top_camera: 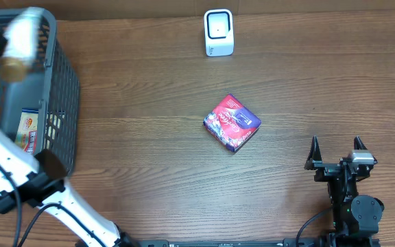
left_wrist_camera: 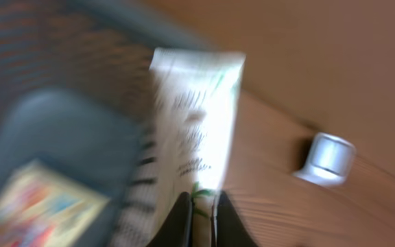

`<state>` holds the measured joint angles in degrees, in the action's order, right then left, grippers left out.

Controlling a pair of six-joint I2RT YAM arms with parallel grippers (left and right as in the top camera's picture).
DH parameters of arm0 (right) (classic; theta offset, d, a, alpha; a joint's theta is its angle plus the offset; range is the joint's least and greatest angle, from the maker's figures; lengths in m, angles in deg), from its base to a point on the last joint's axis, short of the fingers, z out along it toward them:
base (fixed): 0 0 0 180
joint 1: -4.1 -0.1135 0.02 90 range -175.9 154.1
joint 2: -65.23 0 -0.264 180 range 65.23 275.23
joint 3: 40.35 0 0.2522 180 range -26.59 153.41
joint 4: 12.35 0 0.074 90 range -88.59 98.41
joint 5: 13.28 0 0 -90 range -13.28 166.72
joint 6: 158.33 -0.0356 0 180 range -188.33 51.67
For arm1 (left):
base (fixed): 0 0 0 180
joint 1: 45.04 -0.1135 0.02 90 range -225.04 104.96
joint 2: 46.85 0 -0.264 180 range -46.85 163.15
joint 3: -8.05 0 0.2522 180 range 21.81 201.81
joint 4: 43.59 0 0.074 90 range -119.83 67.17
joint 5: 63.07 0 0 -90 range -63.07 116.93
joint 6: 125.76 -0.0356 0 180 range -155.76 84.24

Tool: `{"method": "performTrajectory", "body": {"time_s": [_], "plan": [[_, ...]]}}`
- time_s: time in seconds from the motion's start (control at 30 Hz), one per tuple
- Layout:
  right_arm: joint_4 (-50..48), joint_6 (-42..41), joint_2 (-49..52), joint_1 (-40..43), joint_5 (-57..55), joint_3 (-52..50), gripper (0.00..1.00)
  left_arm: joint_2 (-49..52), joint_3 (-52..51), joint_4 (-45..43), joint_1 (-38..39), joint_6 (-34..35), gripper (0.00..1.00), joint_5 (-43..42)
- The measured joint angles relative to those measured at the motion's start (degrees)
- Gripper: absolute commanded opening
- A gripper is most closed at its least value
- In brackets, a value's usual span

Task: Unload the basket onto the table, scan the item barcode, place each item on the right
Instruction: 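Carry the white tube out and set it left of the box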

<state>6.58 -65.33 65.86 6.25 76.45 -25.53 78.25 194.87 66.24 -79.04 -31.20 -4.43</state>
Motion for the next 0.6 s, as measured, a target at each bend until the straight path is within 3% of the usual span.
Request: {"method": "performTrajectory", "body": {"time_s": [0.17, 0.3, 0.53, 0.6], "plan": [[0.07, -0.02, 0.0, 0.0, 0.0, 0.0, 1.0, -1.95, 1.92, -0.04, 13.73, 0.0, 0.04, -6.8], [0.02, 0.0, 0.0, 0.0, 0.02, 0.0, 1.0, -1.88, 1.95, -0.96, 29.09, 0.0, 0.04, -7.19], [0.0, 0.0, 0.0, 0.0, 0.0, 0.0, 1.0, -0.9, 1.97, -2.47, 50.84, 1.4, 0.04, 4.96], [-0.02, 0.0, 0.0, 0.0, 0.0, 0.0, 1.0, -0.15, 1.97, -2.43, 54.47, 2.29, 0.15, 11.39]]}}
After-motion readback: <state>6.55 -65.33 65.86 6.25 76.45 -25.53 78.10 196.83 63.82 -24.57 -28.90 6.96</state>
